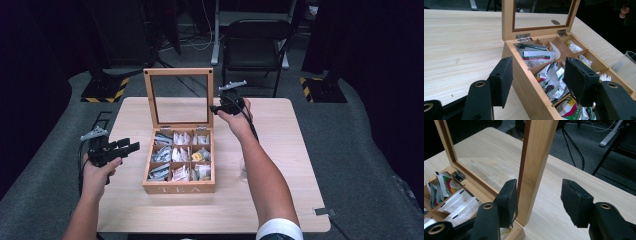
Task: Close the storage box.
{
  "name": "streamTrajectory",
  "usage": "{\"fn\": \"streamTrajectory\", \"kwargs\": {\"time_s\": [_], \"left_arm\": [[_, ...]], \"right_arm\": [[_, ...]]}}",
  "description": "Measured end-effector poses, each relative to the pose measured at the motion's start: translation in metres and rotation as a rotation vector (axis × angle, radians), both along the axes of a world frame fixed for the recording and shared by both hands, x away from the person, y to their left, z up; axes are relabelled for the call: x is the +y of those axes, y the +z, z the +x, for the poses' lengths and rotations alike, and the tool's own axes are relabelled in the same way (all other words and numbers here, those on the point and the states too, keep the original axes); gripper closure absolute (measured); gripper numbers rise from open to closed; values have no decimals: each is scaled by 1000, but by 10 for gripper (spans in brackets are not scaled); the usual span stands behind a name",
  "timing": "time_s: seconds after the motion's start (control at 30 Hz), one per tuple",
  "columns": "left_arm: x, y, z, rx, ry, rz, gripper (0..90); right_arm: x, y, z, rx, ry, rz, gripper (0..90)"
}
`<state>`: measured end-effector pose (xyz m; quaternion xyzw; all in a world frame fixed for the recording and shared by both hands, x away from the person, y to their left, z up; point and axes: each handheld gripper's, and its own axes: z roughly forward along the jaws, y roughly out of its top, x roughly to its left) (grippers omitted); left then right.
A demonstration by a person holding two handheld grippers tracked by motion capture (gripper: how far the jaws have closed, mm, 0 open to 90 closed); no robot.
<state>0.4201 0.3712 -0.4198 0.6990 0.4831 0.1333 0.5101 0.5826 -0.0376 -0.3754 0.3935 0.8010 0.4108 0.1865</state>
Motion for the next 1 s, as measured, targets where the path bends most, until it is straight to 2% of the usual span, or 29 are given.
{"fn": "streamTrajectory", "kwargs": {"time_s": [0.27, 0.33, 0.57, 0.63, 0.67, 0.7, 0.77, 1.0], "left_arm": [[2, 2, -1, -4, -2, -4, 406], [3, 2, -1, -8, 0, -5, 406], [4, 2, -2, -13, 1, -9, 406], [6, 3, -3, -11, -2, -9, 406], [6, 3, -2, -11, 0, -9, 406], [7, 3, -3, -7, 2, -10, 406], [7, 2, -2, -10, 7, -16, 406], [7, 1, -1, -3, 9, -13, 406]], "right_arm": [[11, -1, 10, 10, 12, -2, 466], [14, -1, 12, -3, 30, -10, 467], [20, 1, 19, -4, 22, -10, 467], [20, 2, 20, -5, 24, 6, 492], [21, 2, 22, -1, 45, 22, 516], [23, 3, 22, 8, 52, 28, 492], [25, 4, 22, -13, 66, -6, 493], [21, 8, 17, 31, 54, 36, 553]]}}
